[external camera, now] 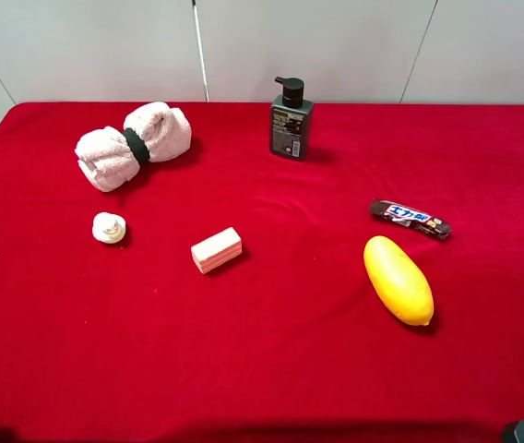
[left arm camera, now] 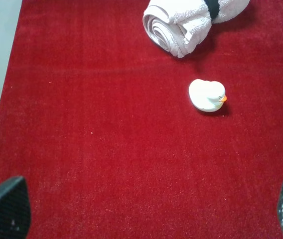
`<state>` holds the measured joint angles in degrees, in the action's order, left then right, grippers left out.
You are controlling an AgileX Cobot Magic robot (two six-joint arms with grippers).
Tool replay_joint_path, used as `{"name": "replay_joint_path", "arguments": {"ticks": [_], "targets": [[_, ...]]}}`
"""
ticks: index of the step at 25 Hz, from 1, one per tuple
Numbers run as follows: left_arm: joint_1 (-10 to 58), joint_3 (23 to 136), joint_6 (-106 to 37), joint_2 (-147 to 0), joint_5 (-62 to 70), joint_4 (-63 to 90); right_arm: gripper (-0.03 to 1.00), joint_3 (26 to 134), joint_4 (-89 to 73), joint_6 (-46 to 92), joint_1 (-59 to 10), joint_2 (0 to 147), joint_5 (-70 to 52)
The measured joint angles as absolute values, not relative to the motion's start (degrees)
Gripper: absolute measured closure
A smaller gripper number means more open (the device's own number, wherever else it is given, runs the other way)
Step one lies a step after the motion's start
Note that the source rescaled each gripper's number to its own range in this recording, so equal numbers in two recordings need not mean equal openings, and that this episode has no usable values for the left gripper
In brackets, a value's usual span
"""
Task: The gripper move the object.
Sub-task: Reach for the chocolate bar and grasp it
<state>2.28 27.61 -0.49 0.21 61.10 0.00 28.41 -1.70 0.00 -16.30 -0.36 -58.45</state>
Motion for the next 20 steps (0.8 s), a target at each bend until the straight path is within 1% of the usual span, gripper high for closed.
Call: {"name": "replay_joint_path", "arguments": {"ticks": [20], "targets": [[2.3, 27.6, -0.5, 0.2, 61.1, 0.0, -0.03, 28.4, -1.7, 0.0, -16.3, -0.4, -58.4]]}}
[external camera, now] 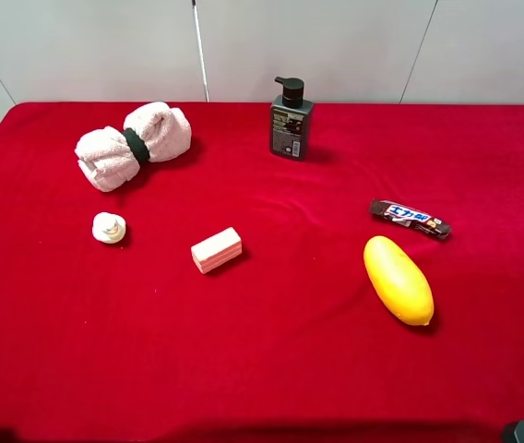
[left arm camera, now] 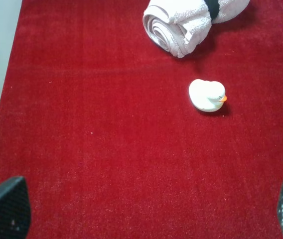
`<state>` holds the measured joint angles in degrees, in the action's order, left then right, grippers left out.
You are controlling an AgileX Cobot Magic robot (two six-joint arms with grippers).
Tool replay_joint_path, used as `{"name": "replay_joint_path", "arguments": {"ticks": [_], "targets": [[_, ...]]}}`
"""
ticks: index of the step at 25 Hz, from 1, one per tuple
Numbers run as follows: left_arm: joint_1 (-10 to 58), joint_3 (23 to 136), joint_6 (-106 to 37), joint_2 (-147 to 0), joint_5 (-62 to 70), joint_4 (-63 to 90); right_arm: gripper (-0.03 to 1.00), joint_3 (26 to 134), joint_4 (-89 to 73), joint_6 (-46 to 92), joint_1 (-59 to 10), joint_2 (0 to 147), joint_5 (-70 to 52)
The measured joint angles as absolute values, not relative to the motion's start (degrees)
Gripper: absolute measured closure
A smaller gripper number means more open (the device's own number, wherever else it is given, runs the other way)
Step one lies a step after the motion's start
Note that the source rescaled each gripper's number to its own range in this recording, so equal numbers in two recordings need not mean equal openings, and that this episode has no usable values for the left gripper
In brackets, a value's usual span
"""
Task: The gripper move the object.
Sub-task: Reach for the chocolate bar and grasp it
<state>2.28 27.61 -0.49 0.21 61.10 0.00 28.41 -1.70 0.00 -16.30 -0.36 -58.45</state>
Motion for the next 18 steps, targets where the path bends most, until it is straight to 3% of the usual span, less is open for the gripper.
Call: {"name": "replay_joint_path", "arguments": {"ticks": [18], "targets": [[2.3, 27.6, -0.5, 0.2, 61.1, 0.0, -0.03, 28.4, -1.7, 0.0, -16.3, -0.4, -58.4]]}}
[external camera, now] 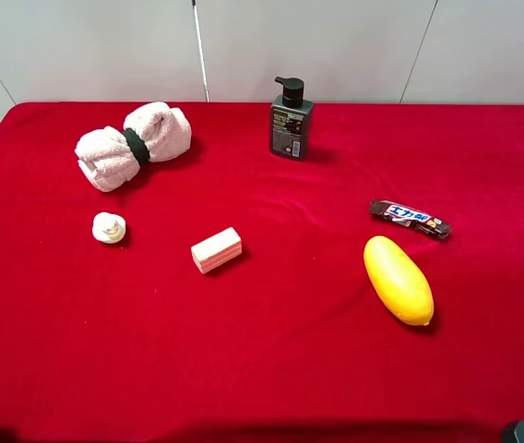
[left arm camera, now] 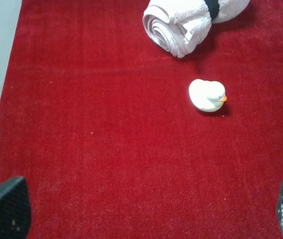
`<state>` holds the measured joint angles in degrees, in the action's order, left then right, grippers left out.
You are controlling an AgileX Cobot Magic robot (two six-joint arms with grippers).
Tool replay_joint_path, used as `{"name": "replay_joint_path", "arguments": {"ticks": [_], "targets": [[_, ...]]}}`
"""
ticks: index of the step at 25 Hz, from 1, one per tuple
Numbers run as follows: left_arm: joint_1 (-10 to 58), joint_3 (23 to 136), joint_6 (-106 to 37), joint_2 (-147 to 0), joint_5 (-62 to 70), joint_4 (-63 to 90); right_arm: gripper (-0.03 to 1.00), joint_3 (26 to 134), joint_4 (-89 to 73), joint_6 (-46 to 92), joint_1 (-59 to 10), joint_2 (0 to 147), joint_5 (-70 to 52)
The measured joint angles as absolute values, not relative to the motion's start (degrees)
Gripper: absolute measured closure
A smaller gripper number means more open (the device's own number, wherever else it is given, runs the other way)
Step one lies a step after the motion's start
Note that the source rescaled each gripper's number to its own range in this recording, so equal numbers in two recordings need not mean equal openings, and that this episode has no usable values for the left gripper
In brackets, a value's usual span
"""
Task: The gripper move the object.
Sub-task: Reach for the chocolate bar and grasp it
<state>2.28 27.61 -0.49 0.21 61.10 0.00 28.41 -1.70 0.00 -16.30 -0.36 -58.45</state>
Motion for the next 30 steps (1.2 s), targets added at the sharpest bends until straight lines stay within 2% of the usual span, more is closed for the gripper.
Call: {"name": "replay_joint_path", "arguments": {"ticks": [14, 30], "targets": [[2.3, 27.6, -0.5, 0.2, 61.1, 0.0, -0.03, 29.9, -2.1, 0.0, -16.3, 1.6, -58.6], [2.3, 27.6, -0.5, 0.2, 61.1, 0.0, -0.03, 43.0, -2.8, 2.1, -16.3, 33.6, -58.6]]}}
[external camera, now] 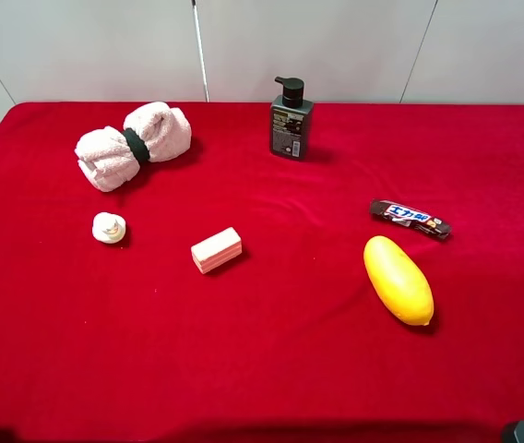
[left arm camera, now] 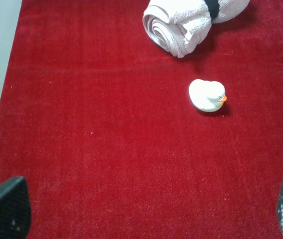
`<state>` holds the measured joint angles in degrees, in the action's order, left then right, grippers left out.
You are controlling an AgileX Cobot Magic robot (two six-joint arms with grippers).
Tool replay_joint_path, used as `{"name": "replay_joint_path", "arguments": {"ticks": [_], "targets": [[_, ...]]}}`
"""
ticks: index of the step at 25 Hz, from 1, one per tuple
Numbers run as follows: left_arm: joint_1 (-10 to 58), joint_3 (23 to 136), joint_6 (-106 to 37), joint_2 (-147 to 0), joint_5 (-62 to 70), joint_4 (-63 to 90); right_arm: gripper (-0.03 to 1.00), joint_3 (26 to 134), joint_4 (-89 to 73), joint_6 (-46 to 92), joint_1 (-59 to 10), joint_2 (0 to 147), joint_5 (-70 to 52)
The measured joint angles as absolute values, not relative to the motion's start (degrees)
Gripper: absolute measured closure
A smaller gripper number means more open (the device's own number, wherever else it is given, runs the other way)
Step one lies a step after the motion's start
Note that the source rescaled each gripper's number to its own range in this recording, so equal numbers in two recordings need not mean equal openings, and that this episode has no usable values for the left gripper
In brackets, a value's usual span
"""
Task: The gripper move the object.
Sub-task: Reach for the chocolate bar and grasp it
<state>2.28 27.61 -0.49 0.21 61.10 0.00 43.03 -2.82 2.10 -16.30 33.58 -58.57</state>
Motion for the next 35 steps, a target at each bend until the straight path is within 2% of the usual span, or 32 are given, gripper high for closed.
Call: {"name": "replay_joint_path", "arguments": {"ticks": [11, 17, 35], "targets": [[2.3, 27.6, -0.5, 0.2, 61.1, 0.0, -0.03, 55.9, -1.2, 6.8, -16.3, 60.9, -58.5], [2.3, 27.6, -0.5, 0.2, 61.1, 0.0, -0.03, 60.9, 0.0, 8.2, -16.3, 70.8, -57.8], [2.3, 27.6, -0.5, 0.2, 61.1, 0.0, -0.03, 63.1, 3.1, 10.0, -16.3, 88.7, -49.7]]}}
